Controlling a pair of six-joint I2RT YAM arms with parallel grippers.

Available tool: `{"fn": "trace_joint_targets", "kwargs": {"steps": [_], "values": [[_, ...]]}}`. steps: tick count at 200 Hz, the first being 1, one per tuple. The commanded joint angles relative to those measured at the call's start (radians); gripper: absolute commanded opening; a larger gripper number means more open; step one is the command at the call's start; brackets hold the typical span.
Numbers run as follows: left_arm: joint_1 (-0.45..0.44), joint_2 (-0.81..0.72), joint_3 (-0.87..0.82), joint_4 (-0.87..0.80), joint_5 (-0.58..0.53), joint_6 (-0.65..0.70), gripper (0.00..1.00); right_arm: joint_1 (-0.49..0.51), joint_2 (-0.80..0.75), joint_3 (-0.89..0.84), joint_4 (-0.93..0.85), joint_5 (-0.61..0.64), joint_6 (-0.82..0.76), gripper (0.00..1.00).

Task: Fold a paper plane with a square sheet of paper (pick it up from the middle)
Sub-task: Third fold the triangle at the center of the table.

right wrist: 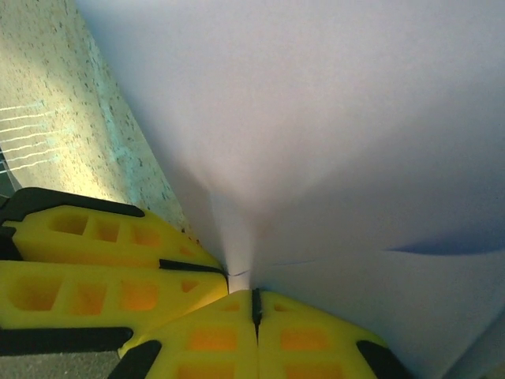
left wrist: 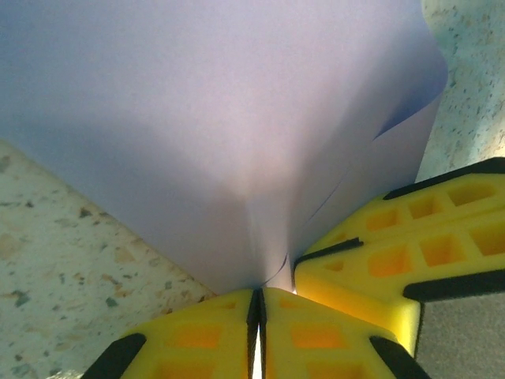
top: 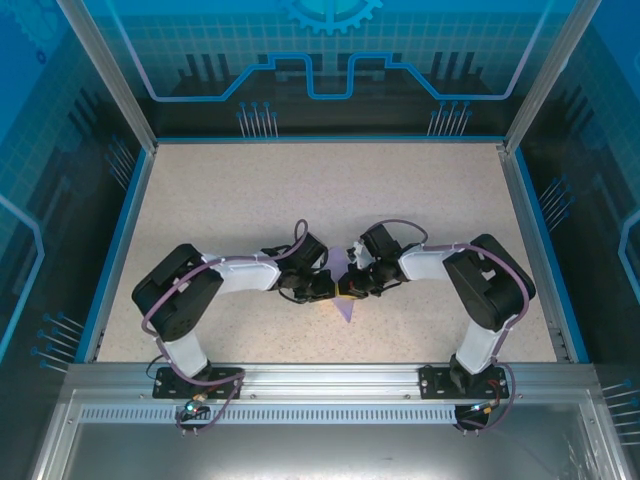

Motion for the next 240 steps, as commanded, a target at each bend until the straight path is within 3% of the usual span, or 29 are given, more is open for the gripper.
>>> {"fn": "trace_joint_targets", "kwargs": {"steps": [1, 77, 143, 240], "values": [[-0.005, 0.045, 0.016, -0.072, -0.06, 0.033, 0.12, -0.01, -0.017, -0.016, -0.058, 0.036, 0.002, 0.07], [-0.006, 0.069, 0.035, -0.121, -0.097, 0.056, 0.12, -0.041, -0.125, -0.004, -0.139, 0.064, -0.041, 0.19], [-0.005, 0.081, 0.039, -0.122, -0.1, 0.06, 0.12, -0.055, -0.205, -0.058, -0.173, 0.062, -0.068, 0.17], [-0.008, 0.086, 0.044, -0.134, -0.1, 0.083, 0.12, -0.051, -0.111, -0.032, -0.093, 0.091, -0.06, 0.14]]}}
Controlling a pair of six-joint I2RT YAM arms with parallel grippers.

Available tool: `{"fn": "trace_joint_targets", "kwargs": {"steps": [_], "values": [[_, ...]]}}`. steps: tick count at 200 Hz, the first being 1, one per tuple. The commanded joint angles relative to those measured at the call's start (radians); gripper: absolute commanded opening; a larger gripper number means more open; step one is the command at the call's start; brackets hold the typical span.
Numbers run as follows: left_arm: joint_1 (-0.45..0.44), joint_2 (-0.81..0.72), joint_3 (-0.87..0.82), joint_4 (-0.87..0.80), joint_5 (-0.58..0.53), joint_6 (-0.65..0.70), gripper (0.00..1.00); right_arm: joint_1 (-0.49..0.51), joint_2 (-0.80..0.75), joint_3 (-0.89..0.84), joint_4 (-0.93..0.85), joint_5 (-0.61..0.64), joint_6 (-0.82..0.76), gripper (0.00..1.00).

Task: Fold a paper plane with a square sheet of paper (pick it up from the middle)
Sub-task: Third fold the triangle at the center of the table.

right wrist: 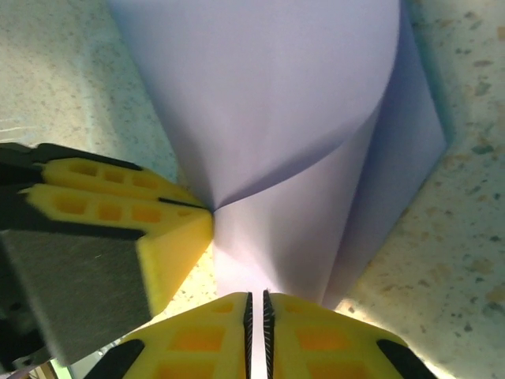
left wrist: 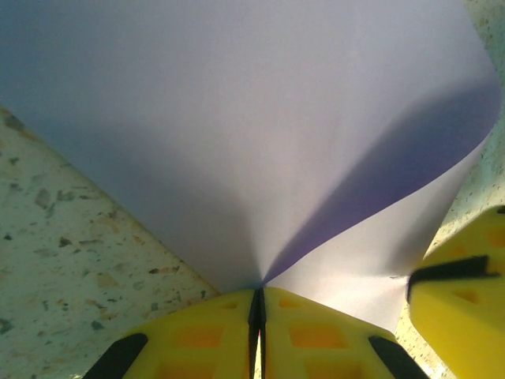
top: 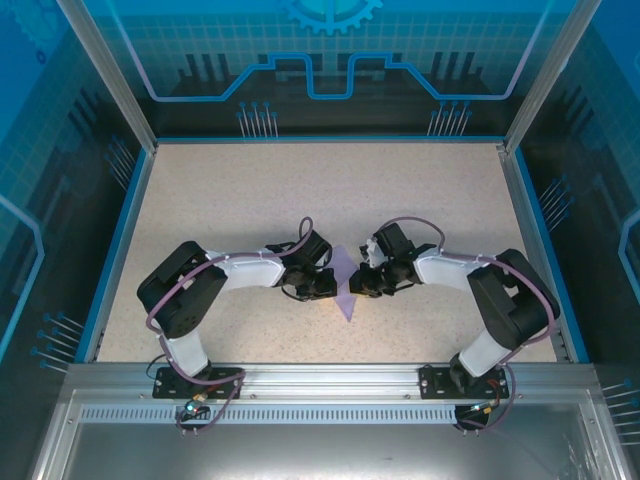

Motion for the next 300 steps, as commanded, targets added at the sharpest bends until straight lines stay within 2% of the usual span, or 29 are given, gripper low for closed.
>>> {"fn": "trace_joint_targets", "kwargs": {"steps": [1, 66, 136, 174, 230, 300], "values": [[-0.004, 0.056, -0.006, -0.082, -0.08, 0.041, 0.12, -0.006, 0.035, 0.019, 0.017, 0.022, -0.01, 0.14], [-0.003, 0.06, 0.004, -0.127, -0.138, 0.068, 0.12, -0.013, 0.056, 0.004, -0.016, 0.094, -0.006, 0.13], [-0.012, 0.097, 0.056, -0.179, -0.177, 0.102, 0.12, -0.025, -0.006, 0.019, 0.02, 0.076, 0.02, 0.12], [-0.013, 0.104, 0.063, -0.186, -0.178, 0.111, 0.11, -0.025, 0.036, 0.04, 0.047, 0.06, 0.026, 0.12], [-0.015, 0.107, 0.054, -0.189, -0.188, 0.115, 0.11, -0.04, 0.068, 0.047, -0.005, 0.151, -0.005, 0.12], [-0.018, 0.106, 0.05, -0.201, -0.205, 0.116, 0.1, -0.077, 0.07, 0.035, -0.018, 0.188, -0.022, 0.12]]}}
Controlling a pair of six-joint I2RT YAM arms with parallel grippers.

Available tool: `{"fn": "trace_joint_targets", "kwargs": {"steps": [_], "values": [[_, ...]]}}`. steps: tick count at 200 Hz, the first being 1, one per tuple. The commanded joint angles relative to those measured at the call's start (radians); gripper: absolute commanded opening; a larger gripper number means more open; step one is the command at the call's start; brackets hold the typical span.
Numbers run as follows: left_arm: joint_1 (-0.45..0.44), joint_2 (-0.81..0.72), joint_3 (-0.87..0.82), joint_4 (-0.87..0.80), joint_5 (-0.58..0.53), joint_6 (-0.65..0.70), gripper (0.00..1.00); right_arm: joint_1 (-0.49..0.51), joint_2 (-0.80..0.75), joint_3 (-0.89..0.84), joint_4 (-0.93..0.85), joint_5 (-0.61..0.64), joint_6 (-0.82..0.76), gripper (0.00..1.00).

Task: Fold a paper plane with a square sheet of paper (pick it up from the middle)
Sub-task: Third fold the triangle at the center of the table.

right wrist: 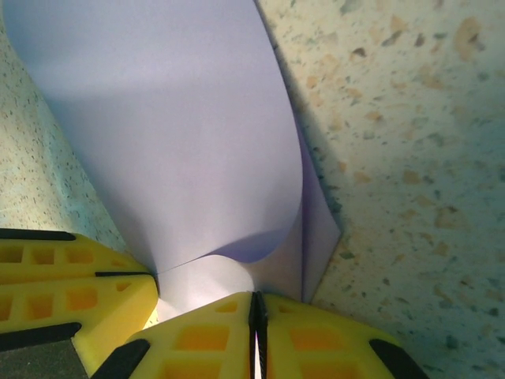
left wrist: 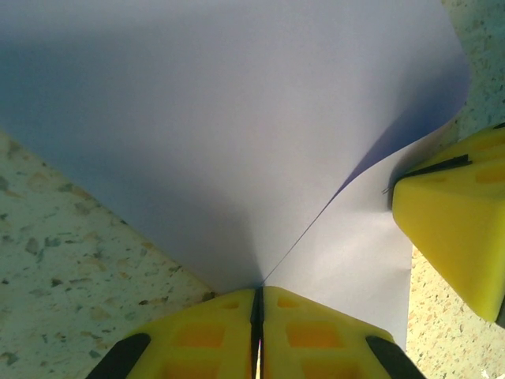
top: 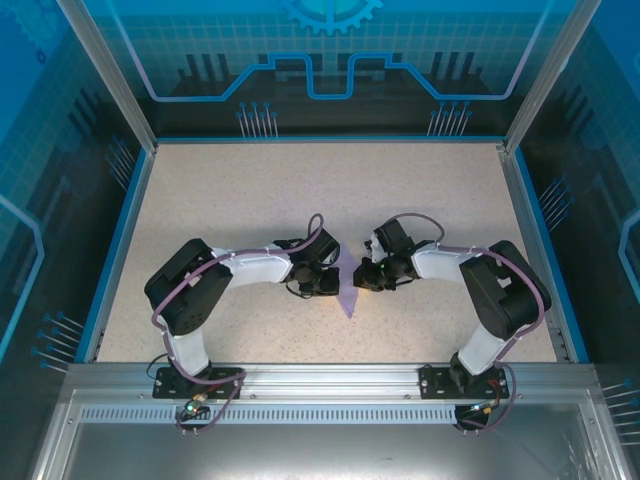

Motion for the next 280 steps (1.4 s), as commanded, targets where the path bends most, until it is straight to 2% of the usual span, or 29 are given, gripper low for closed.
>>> {"fn": "trace_joint_targets", "kwargs": {"steps": [1, 76, 98, 167, 216, 280], "values": [[0.002, 0.066, -0.035, -0.111, -0.127, 0.027, 0.1, -0.039, 0.009, 0.005, -0.045, 0.084, -0.022, 0.12], [-0.001, 0.065, -0.04, -0.119, -0.136, 0.03, 0.1, -0.062, -0.033, 0.018, -0.058, 0.145, -0.008, 0.15], [-0.001, 0.064, -0.038, -0.118, -0.138, 0.029, 0.1, -0.061, -0.055, 0.029, -0.059, 0.124, -0.016, 0.14], [-0.003, 0.066, -0.03, -0.12, -0.135, 0.034, 0.1, 0.019, -0.182, 0.041, -0.123, 0.129, -0.002, 0.14], [-0.003, 0.07, -0.027, -0.114, -0.13, 0.034, 0.1, 0.067, -0.059, 0.084, -0.038, 0.076, 0.025, 0.13], [-0.003, 0.077, -0.035, -0.113, -0.129, 0.035, 0.1, 0.049, 0.033, 0.1, -0.047, 0.163, -0.002, 0.12]]}}
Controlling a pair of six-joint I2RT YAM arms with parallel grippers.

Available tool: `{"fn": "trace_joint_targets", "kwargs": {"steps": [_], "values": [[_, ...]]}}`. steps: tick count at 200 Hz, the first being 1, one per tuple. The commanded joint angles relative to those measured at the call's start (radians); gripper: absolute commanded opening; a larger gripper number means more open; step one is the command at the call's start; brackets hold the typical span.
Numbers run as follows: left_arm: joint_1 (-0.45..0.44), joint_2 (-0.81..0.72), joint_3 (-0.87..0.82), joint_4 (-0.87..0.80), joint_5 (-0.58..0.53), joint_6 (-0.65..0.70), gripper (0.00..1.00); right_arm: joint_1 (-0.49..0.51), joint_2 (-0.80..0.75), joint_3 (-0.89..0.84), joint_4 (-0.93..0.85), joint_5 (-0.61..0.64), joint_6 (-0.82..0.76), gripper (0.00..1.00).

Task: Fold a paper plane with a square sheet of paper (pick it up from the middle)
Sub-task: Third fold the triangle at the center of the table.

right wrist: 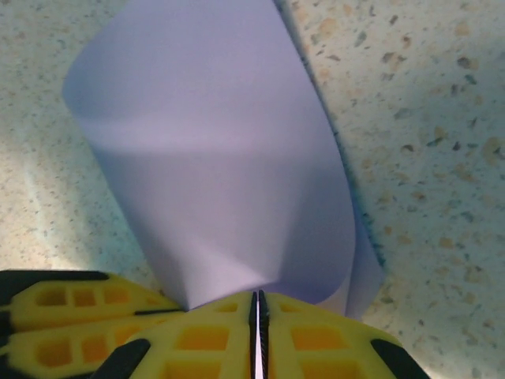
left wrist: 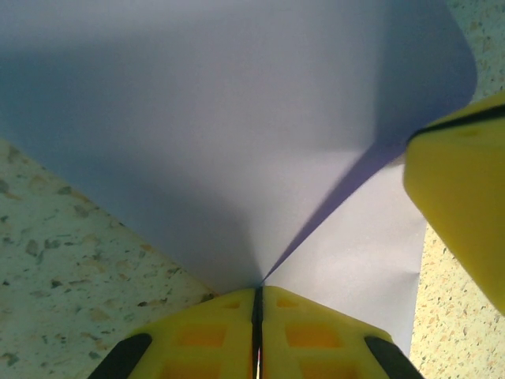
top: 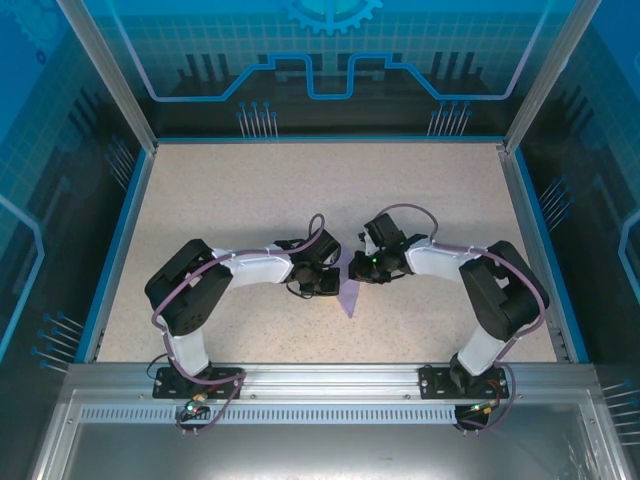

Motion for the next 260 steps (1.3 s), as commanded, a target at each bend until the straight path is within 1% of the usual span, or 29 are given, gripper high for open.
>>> {"fn": "trace_joint_targets", "kwargs": {"steps": [1, 22, 73, 88, 131, 157, 205, 236, 260], "values": [[0.004, 0.077, -0.038, -0.111, -0.114, 0.032, 0.1, -0.01, 0.028, 0.011, -0.003, 0.041, -0.012, 0.12], [0.003, 0.077, -0.04, -0.114, -0.114, 0.033, 0.1, -0.025, 0.037, 0.009, -0.002, 0.057, -0.019, 0.11], [0.004, 0.085, -0.038, -0.115, -0.112, 0.036, 0.09, -0.066, 0.055, -0.003, 0.01, 0.053, -0.025, 0.11], [0.003, 0.087, -0.037, -0.116, -0.111, 0.039, 0.09, -0.07, 0.054, -0.001, -0.001, 0.072, -0.038, 0.11], [0.003, 0.086, -0.042, -0.115, -0.111, 0.035, 0.09, -0.099, 0.03, -0.019, -0.01, 0.103, -0.064, 0.12], [0.004, 0.088, -0.044, -0.113, -0.108, 0.034, 0.08, -0.101, 0.0, -0.019, -0.004, 0.081, -0.074, 0.12], [0.004, 0.094, -0.033, -0.112, -0.103, 0.036, 0.09, -0.067, -0.122, -0.038, -0.041, 0.05, -0.085, 0.12], [0.004, 0.095, -0.03, -0.11, -0.1, 0.038, 0.09, 0.014, -0.189, -0.072, -0.067, 0.013, -0.05, 0.12], [0.003, 0.097, -0.026, -0.109, -0.098, 0.039, 0.09, 0.083, -0.204, -0.116, -0.041, -0.018, 0.009, 0.12]]}}
